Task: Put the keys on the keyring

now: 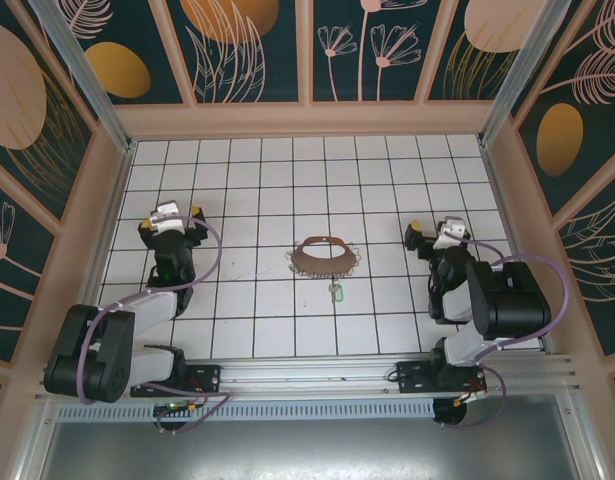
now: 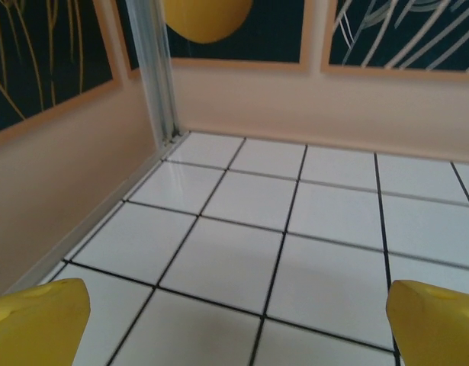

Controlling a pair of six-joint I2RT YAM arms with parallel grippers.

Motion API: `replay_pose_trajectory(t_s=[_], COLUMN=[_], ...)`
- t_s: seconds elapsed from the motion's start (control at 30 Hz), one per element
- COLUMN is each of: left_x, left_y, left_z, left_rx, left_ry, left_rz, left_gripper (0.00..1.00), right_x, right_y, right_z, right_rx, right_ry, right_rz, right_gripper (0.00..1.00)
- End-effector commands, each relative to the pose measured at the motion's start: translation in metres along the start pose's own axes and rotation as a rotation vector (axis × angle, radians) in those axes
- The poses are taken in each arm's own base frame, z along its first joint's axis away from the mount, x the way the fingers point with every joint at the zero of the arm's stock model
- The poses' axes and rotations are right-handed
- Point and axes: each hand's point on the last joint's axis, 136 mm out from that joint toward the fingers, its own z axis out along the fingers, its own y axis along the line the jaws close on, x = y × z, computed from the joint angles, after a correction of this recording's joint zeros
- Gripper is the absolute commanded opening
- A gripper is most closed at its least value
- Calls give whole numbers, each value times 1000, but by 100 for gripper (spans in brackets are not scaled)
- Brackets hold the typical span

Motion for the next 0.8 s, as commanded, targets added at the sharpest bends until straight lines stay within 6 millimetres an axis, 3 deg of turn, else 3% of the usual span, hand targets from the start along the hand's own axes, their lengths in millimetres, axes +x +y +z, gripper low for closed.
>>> replay_pose_trajectory(t_s=[0.0, 0.13, 0.2, 0.77], left_x=[-7, 12, 21, 22], left_y=[6, -5, 0, 3], left_z=[6, 12, 10, 13], left_rx=[33, 120, 119, 103], left_ry=[-63, -49, -60, -50], left_rz=[-39, -19, -40, -46], left_gripper=[99, 99, 99, 99], right_x=[-16, -14, -15, -15], right_y=[-8, -13, -16, -6], right_z=[12, 13, 12, 12], right_rx=[41, 70, 87, 51], right_ry=[-33, -29, -37, -37], right_rz=[35, 49, 56, 21], right_gripper=[99, 99, 99, 99])
